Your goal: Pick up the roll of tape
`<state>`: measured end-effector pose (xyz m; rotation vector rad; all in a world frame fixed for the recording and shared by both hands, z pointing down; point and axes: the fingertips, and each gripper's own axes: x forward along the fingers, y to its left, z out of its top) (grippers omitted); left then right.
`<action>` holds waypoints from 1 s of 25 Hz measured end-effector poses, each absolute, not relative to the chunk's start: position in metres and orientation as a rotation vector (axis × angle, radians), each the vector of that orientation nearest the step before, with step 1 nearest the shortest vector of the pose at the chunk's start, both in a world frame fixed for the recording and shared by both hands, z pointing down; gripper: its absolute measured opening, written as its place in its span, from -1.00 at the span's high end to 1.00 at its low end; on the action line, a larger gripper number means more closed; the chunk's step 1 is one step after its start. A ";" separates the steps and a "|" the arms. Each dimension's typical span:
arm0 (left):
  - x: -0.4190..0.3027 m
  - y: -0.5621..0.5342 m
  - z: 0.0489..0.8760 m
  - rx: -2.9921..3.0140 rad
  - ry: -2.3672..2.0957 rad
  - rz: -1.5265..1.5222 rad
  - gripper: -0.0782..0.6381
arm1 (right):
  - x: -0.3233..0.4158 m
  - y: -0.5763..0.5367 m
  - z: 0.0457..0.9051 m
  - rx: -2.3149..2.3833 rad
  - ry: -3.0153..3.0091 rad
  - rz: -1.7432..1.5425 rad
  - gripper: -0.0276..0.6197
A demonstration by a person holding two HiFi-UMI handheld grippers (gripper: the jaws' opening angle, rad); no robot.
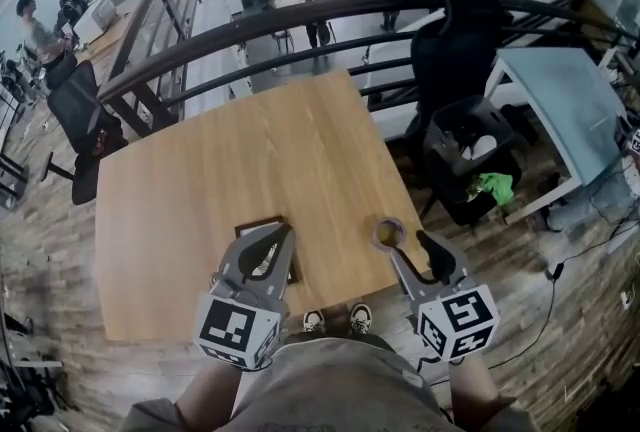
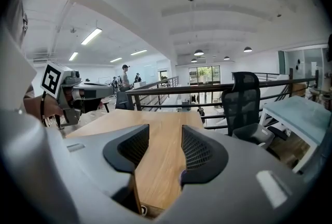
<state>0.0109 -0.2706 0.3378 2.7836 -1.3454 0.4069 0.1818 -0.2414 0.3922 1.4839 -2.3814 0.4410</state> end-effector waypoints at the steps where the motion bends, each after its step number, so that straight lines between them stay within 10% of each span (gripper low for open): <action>1: 0.008 -0.272 0.340 2.780 -1.337 0.413 0.78 | 0.179 -0.243 0.396 1.482 -2.374 0.454 0.32; 25: -0.008 -0.312 0.463 2.631 -1.118 0.678 0.78 | 0.169 -0.301 0.573 1.339 -2.091 0.876 0.32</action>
